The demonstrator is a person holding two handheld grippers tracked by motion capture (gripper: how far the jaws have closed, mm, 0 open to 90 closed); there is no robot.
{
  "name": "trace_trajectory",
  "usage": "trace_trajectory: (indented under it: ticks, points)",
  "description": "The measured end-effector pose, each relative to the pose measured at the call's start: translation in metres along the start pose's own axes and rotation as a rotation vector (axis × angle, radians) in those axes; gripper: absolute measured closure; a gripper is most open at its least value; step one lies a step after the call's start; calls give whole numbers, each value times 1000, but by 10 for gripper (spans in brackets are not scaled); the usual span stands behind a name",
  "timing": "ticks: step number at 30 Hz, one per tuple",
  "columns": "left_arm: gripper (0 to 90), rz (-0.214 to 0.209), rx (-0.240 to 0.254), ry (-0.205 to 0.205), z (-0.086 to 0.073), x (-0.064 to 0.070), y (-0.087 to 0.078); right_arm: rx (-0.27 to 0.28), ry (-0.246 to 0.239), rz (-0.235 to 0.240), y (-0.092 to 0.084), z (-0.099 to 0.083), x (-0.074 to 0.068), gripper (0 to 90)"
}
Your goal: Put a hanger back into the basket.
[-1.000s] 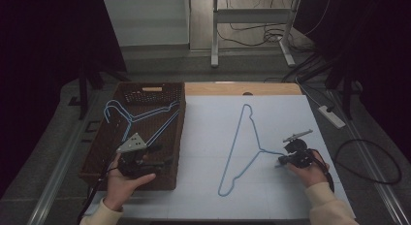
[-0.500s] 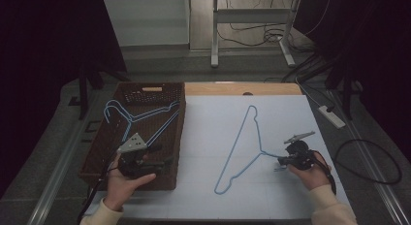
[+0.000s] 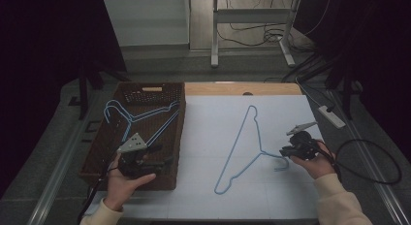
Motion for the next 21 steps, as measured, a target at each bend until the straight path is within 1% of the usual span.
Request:
trace_trajectory:
  ticks: [2, 3, 4, 7, 9, 14, 18, 20, 21]
  points:
    - [320, -1, 0, 0, 0, 0, 0, -14, -26, 13, 3, 4, 1, 644]
    - [320, -1, 0, 0, 0, 0, 0, -27, -42, 23, 6, 7, 1, 619]
    - [320, -1, 0, 0, 0, 0, 0, -49, -58, 35, 8, 9, 0, 603]
    - [319, 0, 1, 0, 0, 0, 0, -117, -99, 50, 15, 15, 0, 552]
    - [320, 0, 1, 0, 0, 0, 0, -171, -118, 65, 19, 17, 1, 532]
    - [320, 0, 2, 2, 0, 0, 0, -281, -149, 85, 24, 16, 7, 553]
    - [320, 0, 3, 1, 0, -1, -1, -339, -168, 88, 25, 12, 10, 565]
    - [320, -1, 3, 1, 0, 0, -1, -347, -170, 89, 25, 11, 10, 572]
    - [320, -1, 3, 1, 0, 0, -1, -354, -181, 93, 26, 10, 11, 576]
Point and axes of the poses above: each handheld gripper's, and its own axes: y roughly forward along the jaws, z roughly out of its top, x roughly to its right, the point moved 7 cm from there along y, roughly forward along the jaws, and after that the axes turned 14 degrees about z, right-handed, at the moved point
